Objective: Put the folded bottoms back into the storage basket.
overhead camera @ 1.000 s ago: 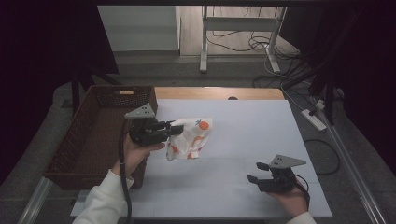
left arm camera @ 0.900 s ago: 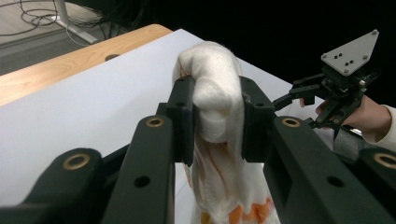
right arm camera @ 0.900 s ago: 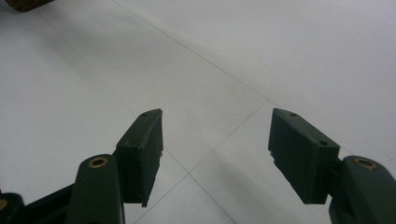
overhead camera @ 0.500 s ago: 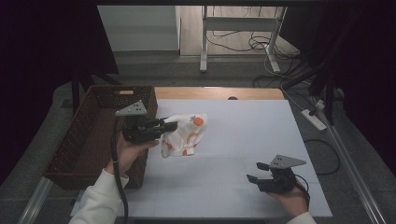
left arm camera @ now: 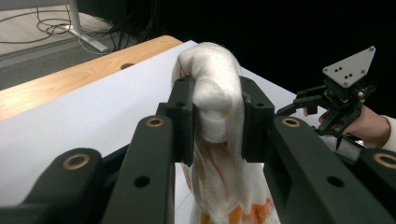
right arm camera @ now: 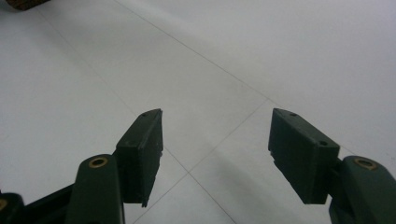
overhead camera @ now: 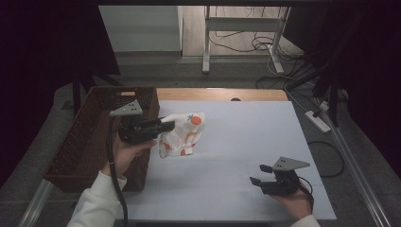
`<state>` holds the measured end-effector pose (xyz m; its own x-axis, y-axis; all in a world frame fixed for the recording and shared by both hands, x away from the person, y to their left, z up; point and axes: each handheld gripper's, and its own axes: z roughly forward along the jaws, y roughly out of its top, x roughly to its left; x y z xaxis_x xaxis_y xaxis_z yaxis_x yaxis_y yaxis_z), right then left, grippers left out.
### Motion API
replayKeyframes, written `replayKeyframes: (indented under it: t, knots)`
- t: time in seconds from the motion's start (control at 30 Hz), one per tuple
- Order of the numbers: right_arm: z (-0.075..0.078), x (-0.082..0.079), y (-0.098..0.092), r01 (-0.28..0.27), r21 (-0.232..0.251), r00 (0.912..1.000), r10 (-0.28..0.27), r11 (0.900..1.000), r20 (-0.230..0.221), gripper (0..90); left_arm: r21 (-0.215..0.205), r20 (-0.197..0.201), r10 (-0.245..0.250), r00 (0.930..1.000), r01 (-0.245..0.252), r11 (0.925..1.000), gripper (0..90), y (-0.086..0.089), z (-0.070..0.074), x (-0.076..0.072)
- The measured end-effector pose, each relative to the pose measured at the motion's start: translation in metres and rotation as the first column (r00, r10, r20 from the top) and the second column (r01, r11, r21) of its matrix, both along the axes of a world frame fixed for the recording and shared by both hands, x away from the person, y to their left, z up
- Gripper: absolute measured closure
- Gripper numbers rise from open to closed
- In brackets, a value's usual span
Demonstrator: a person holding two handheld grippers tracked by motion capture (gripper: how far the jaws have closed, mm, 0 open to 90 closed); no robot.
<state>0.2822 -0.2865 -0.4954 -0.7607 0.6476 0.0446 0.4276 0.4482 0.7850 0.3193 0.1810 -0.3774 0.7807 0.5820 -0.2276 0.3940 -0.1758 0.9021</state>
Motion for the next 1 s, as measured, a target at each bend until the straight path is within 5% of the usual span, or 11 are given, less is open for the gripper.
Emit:
replayKeyframes:
  t: [1.0]
  knots:
    - [0.000,0.001,0.000,-0.001,-0.005,1.0000,0.001,1.000,-0.006,35.8,-0.021,0.000,0.045,0.9990,-0.045,0.9988,70.5,0.029,0.003,-0.005]
